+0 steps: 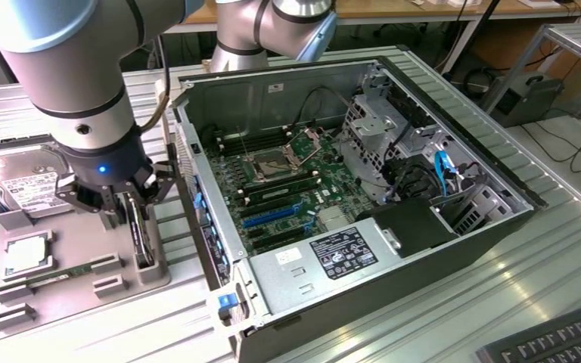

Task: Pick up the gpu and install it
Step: 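Pick up the gpu and move the gpu toward the slot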

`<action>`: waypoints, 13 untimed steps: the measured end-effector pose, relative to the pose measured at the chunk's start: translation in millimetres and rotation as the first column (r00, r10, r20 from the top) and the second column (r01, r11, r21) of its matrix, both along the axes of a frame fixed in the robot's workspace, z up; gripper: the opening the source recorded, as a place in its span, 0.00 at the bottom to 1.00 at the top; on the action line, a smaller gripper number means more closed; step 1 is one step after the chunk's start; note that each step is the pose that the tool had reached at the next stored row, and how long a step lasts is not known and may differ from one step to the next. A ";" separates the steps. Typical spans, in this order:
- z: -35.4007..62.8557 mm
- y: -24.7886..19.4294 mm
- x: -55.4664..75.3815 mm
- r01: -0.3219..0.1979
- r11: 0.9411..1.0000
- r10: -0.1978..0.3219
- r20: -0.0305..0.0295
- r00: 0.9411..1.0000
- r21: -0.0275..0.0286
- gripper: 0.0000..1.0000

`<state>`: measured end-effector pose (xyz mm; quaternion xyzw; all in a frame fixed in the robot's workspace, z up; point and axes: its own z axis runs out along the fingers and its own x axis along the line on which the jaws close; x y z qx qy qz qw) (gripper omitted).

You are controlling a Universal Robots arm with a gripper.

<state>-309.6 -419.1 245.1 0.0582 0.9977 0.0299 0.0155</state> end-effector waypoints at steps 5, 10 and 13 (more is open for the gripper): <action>-4.5 0.0 -1.3 0.000 1.000 0.000 0.000 1.000 0.004 0.36; -4.8 -0.2 -1.7 0.000 1.000 0.000 0.000 1.000 0.005 0.36; -5.6 -0.3 -1.6 0.000 1.000 0.000 0.000 1.000 0.004 0.36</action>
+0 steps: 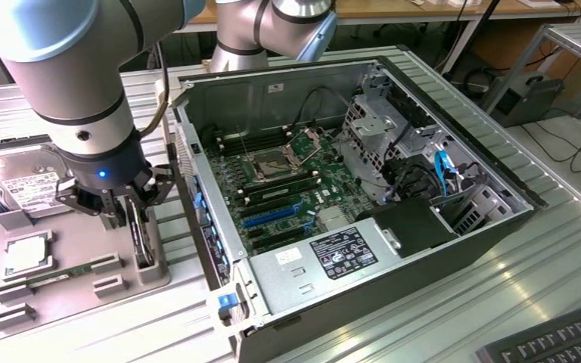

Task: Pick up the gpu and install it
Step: 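Pick up the gpu and move the gpu toward the slot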

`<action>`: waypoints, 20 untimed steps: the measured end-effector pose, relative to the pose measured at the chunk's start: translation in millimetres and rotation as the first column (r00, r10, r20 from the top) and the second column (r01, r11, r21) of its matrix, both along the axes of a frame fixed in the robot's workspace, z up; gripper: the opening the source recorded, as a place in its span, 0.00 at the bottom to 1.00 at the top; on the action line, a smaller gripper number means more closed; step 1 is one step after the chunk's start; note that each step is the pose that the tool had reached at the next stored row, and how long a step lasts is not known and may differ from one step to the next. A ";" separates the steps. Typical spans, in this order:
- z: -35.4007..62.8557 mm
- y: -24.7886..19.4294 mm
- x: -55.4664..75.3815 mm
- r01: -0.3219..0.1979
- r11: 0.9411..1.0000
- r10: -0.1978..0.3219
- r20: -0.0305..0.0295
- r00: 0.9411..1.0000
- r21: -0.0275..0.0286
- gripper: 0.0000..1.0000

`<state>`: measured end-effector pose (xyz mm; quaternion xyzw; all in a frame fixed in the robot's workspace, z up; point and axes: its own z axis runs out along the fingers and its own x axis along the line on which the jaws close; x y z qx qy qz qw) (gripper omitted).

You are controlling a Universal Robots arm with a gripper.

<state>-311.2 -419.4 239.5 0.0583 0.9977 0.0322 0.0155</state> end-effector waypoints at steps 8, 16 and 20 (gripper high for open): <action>-0.2 0.0 0.0 0.000 1.000 0.000 0.000 1.000 0.000 0.27; -0.3 -0.4 0.5 -0.005 1.000 0.005 0.000 1.000 0.004 0.27; -0.3 -1.6 6.9 -0.103 0.995 0.103 0.000 0.995 0.011 0.26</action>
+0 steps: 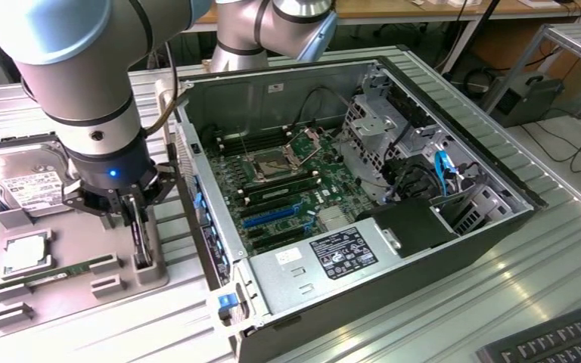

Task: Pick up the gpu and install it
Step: 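Pick up the gpu and move the gpu toward the slot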

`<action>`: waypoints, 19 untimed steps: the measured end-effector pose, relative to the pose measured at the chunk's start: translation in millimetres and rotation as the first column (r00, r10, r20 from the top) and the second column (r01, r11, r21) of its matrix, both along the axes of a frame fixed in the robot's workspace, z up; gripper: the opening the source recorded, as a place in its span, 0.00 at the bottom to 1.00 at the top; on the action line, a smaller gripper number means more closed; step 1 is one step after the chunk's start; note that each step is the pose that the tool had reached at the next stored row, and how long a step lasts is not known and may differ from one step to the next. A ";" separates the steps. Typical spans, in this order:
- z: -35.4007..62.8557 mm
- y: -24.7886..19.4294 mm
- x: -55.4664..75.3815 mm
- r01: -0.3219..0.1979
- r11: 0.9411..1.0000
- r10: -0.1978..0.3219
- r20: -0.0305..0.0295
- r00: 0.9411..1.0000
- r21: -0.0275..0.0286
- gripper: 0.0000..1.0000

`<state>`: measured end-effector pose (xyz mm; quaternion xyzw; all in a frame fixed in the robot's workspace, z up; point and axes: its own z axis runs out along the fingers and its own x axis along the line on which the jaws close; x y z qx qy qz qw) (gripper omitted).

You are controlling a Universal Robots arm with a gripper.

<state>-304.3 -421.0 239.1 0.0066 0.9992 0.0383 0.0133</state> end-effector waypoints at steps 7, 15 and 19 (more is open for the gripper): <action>0.0 0.0 1.5 -0.031 1.000 0.031 0.000 1.000 0.003 0.26; 0.1 0.0 1.6 -0.033 0.999 0.033 0.000 0.999 0.003 0.26; 0.1 0.0 1.6 -0.033 0.999 0.033 0.000 0.999 0.004 0.26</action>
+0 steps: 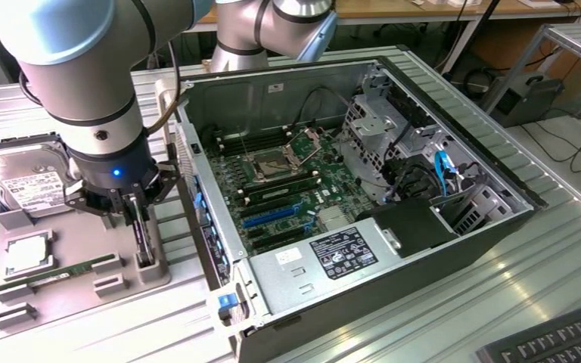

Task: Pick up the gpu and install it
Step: 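Pick up the gpu and move the gpu toward the slot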

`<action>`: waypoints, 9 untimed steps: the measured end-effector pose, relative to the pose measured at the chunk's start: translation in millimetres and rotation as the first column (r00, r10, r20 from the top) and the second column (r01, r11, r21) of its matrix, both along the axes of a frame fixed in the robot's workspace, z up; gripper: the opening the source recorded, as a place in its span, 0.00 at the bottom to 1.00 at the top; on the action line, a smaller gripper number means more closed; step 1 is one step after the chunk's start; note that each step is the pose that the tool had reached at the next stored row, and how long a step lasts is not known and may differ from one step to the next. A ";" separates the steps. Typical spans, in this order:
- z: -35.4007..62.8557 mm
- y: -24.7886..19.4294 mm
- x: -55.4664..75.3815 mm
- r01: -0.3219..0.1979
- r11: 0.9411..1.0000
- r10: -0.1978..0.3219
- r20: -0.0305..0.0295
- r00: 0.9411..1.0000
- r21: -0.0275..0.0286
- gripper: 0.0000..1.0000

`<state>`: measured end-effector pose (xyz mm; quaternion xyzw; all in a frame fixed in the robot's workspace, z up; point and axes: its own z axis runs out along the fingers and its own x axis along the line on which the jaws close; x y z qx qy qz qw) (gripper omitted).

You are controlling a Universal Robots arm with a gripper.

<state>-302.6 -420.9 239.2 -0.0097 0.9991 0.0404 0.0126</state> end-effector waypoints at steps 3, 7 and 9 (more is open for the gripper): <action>0.3 0.0 0.0 0.000 1.000 0.000 0.000 1.000 0.000 0.26; 6.2 0.0 0.0 0.000 1.000 0.000 0.000 1.000 0.000 0.26; 11.1 0.0 0.0 0.000 1.000 0.000 0.000 1.000 0.000 0.26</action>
